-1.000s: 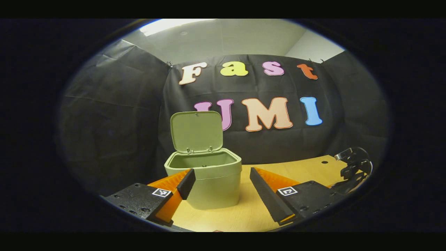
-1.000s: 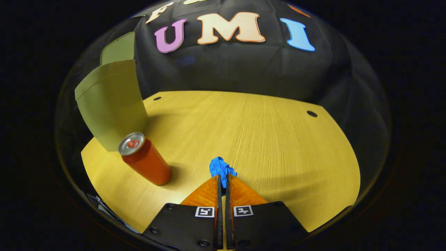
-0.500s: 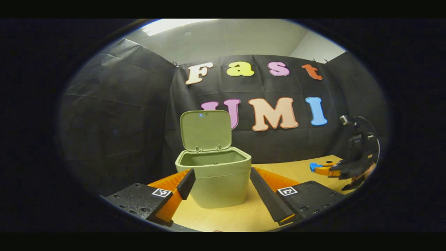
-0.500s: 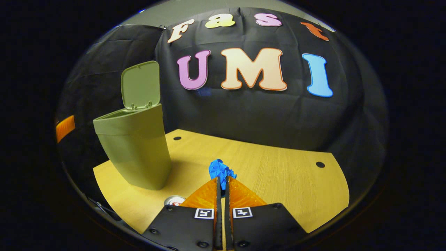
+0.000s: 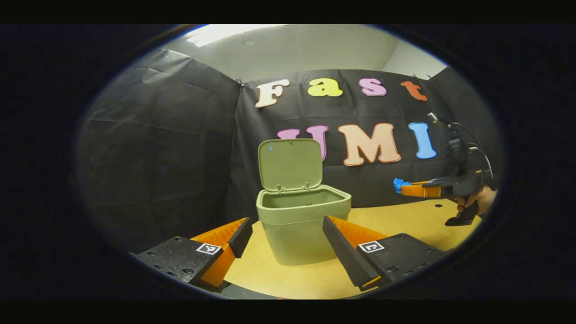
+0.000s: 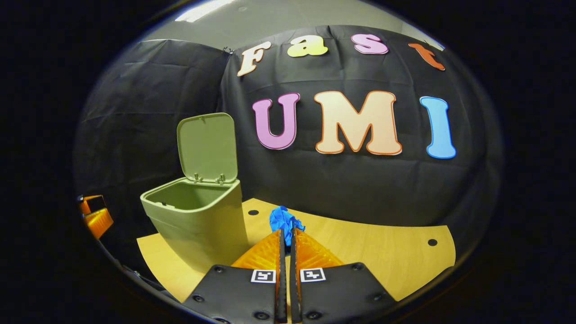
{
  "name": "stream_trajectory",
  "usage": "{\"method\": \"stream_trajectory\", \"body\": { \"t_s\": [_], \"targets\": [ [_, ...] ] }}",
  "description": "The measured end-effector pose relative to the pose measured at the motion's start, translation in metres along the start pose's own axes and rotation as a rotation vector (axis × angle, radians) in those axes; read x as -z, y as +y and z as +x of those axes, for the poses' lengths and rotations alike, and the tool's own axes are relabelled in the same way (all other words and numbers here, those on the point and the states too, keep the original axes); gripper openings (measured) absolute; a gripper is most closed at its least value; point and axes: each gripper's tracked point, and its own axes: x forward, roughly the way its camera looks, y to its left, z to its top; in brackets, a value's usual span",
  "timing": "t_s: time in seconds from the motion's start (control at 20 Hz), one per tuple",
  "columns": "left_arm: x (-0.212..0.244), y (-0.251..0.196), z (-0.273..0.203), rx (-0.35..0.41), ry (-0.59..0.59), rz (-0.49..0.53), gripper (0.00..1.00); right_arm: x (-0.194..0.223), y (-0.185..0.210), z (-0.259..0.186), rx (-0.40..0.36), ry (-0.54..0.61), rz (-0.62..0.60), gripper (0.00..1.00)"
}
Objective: Press the lid of the desktop garbage bin to open it, pick up the crumpled paper on the desktop and throw it into the bin, then pick up the pop can on the desktop and drop it into the bin, and finally close the garbage bin lid.
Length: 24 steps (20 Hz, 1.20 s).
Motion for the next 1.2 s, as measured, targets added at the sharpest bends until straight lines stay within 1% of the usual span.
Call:
{"method": "stream_trajectory", "body": {
  "t_s": [0.05,0.3,0.35,0.4,0.45,0.5,0.65,0.75,0.8,0.85,0.95,1.0,1.05,1.1,1.2],
  "targets": [
    [0.002,0.006,-0.001,-0.007,0.003,-0.001,0.94,-0.005,0.01,0.004,-0.019,-0.006,-0.006,0.05],
    [0.013,0.037,-0.005,-0.05,0.017,0.005,0.95,-0.024,0.061,0.022,-0.101,-0.036,-0.049,0.05],
    [0.016,0.044,-0.007,-0.057,0.022,0.007,0.97,-0.028,0.074,0.025,-0.118,-0.042,-0.05,0.05],
    [0.018,0.049,-0.007,-0.064,0.023,0.009,0.97,-0.031,0.084,0.029,-0.131,-0.048,-0.049,0.05],
    [0.019,0.056,-0.007,-0.072,0.024,0.011,0.95,-0.032,0.091,0.033,-0.144,-0.053,-0.05,0.05],
    [0.021,0.061,-0.006,-0.075,0.028,0.013,0.97,-0.034,0.1,0.037,-0.155,-0.059,-0.049,0.05],
    [0.026,0.072,-0.005,-0.083,0.039,0.021,0.95,-0.038,0.123,0.05,-0.183,-0.068,-0.058,0.05],
    [0.03,0.08,-0.002,-0.086,0.046,0.021,0.95,-0.036,0.136,0.059,-0.202,-0.06,-0.063,0.05],
    [0.033,0.082,-0.001,-0.086,0.05,0.017,0.98,-0.035,0.141,0.064,-0.212,-0.057,-0.063,0.05],
    [0.034,0.083,0.001,-0.085,0.054,0.012,0.95,-0.035,0.147,0.067,-0.223,-0.054,-0.063,0.08],
    [0.035,0.08,0.003,-0.077,0.049,0.007,0.95,-0.037,0.151,0.064,-0.235,-0.059,-0.064,0.52],
    [0.034,0.076,0.004,-0.064,0.045,0.008,0.95,-0.041,0.147,0.063,-0.226,-0.083,-0.069,0.73],
    [0.035,0.07,0.006,-0.049,0.042,0.008,0.98,-0.046,0.141,0.059,-0.21,-0.107,-0.074,0.95],
    [0.034,0.063,0.009,-0.031,0.039,0.004,0.95,-0.05,0.135,0.056,-0.191,-0.127,-0.074,0.96],
    [0.032,0.046,0.014,0.009,0.033,-0.007,0.95,-0.056,0.119,0.047,-0.158,-0.151,-0.062,0.96]
  ]
}}
